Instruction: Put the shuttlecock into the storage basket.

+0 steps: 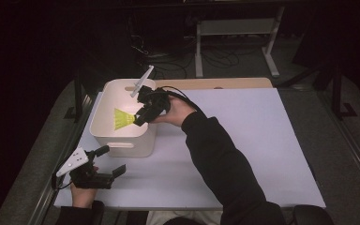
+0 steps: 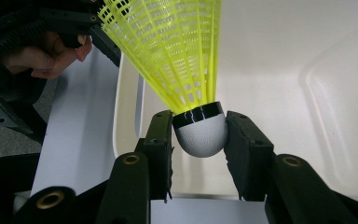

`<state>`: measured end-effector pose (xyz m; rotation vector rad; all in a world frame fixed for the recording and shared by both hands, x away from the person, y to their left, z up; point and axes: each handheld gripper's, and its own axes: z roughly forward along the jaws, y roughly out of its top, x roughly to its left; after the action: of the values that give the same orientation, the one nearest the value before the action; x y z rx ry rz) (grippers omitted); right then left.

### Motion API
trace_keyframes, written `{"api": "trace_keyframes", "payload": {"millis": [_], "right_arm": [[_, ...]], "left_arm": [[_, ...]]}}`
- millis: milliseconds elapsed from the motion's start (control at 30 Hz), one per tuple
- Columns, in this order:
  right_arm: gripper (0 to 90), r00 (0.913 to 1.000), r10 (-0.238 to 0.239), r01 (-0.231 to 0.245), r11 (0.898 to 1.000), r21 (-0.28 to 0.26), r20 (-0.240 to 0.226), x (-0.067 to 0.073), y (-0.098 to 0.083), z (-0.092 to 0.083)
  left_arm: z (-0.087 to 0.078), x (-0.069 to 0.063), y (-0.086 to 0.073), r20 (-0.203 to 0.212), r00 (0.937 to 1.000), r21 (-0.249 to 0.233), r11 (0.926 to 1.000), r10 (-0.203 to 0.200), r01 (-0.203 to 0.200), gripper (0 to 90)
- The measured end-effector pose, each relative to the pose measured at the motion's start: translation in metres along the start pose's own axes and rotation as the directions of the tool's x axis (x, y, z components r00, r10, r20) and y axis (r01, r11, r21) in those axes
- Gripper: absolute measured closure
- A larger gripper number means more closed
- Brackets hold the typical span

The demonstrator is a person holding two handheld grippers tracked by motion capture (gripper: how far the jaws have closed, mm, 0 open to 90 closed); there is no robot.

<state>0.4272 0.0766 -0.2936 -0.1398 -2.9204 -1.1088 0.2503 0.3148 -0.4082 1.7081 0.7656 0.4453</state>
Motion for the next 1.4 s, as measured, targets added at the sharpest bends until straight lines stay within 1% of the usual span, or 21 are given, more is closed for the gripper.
{"api": "trace_keyframes", "payload": {"millis": [33,67,167,267,500,600,667,733,767,800,833,933,967,1067,1100,1133,1167,1200,1233,1267,1400], "right_arm": [[61.8,1.0000,-0.001,0.001,1.000,0.001,-0.002,0.000,0.000,0.002],[61.8,1.0000,-0.001,0.001,1.000,0.015,-0.005,0.000,-0.001,0.007],[61.8,1.0000,-0.006,0.006,1.000,0.016,-0.008,-0.001,-0.001,0.011],[61.8,0.9999,0.000,0.000,1.000,0.020,-0.015,-0.001,-0.001,0.017],[61.8,0.9998,0.004,-0.003,1.000,0.019,-0.019,-0.002,-0.002,0.024],[60.4,0.9995,0.015,-0.015,1.000,0.022,-0.027,-0.003,-0.002,0.024],[55.1,0.9995,0.026,-0.026,0.999,0.028,-0.018,-0.003,-0.001,0.024],[48.5,0.9985,0.054,-0.054,0.998,0.029,-0.002,-0.004,-0.002,0.022],[48.5,0.9985,0.054,-0.054,0.998,0.029,-0.002,-0.004,-0.002,0.022],[43.6,0.9976,0.069,-0.069,0.997,0.029,0.004,-0.005,-0.002,0.020],[43.6,0.9976,0.069,-0.069,0.997,0.029,0.004,-0.005,-0.002,0.020],[37.2,0.9965,0.084,-0.084,0.996,0.021,0.002,-0.006,-0.003,0.017],[33.7,0.9964,0.084,-0.085,0.996,0.017,0.003,-0.006,-0.004,0.016],[23.8,0.9927,0.120,-0.119,0.993,0.015,-0.012,-0.008,-0.005,0.013],[20.3,0.9924,0.123,-0.123,0.992,0.015,-0.005,-0.008,-0.005,0.012],[15.6,0.9915,0.130,-0.130,0.991,0.004,-0.003,-0.008,-0.007,0.009],[15.6,0.9915,0.130,-0.130,0.991,0.004,-0.003,-0.008,-0.007,0.009],[13.2,0.9909,0.134,-0.134,0.991,0.000,0.006,-0.008,-0.008,0.008],[12.9,0.9910,0.133,-0.133,0.991,-0.011,0.015,-0.007,-0.008,0.006],[12.1,0.9914,0.130,-0.130,0.991,-0.024,0.011,-0.007,-0.009,0.004],[2.7,0.9902,0.137,-0.136,0.989,-0.059,0.025,-0.006,-0.012,-0.003]], "left_arm": [[0.000,0.000,0.000,0.000,1.0000,0.000,1.0000,0.000,0.000,0.0],[0.000,0.000,0.000,-0.001,1.0000,0.002,1.0000,0.001,-0.001,0.0],[0.000,0.000,0.000,0.000,1.0000,0.001,1.0000,-0.001,0.001,0.0],[0.000,0.000,0.000,0.000,1.0000,0.002,1.0000,0.000,0.000,0.0],[0.000,0.000,0.000,0.001,1.0000,0.001,1.0000,-0.002,0.002,0.0],[0.000,0.000,0.000,0.000,1.0000,0.002,1.0000,-0.002,0.002,0.0],[0.000,0.000,0.000,0.000,1.0000,0.001,1.0000,-0.002,0.002,0.0],[0.000,0.000,0.000,-0.001,1.0000,0.002,1.0000,-0.002,0.002,0.0],[0.000,0.000,0.000,-0.001,1.0000,0.002,1.0000,-0.003,0.003,0.0],[0.000,0.000,0.000,-0.001,1.0000,0.002,1.0000,-0.002,0.002,0.0],[0.000,0.000,0.000,-0.001,1.0000,0.002,1.0000,-0.003,0.003,0.0],[0.000,0.001,0.000,-0.002,1.0000,0.002,1.0000,-0.001,0.001,0.0],[0.000,0.001,0.000,-0.002,1.0000,0.003,1.0000,-0.001,0.001,0.0],[0.000,0.001,0.000,-0.004,1.0000,0.003,1.0000,-0.001,0.001,0.0],[0.000,0.001,0.000,-0.004,1.0000,0.005,1.0000,0.001,-0.001,0.0],[0.000,0.001,0.000,-0.004,1.0000,0.005,1.0000,0.001,-0.001,0.0],[0.000,0.001,0.000,-0.003,1.0000,0.005,1.0000,0.001,-0.001,0.0],[0.000,0.000,0.000,-0.003,1.0000,0.003,1.0000,0.000,0.000,0.0],[0.000,0.000,0.000,-0.002,1.0000,0.003,1.0000,0.000,0.001,0.0],[0.000,0.000,0.000,-0.002,1.0000,0.003,1.0000,0.000,0.000,0.0],[0.000,0.000,0.000,-0.003,1.0000,0.004,1.0000,-0.001,0.001,0.0]]}}
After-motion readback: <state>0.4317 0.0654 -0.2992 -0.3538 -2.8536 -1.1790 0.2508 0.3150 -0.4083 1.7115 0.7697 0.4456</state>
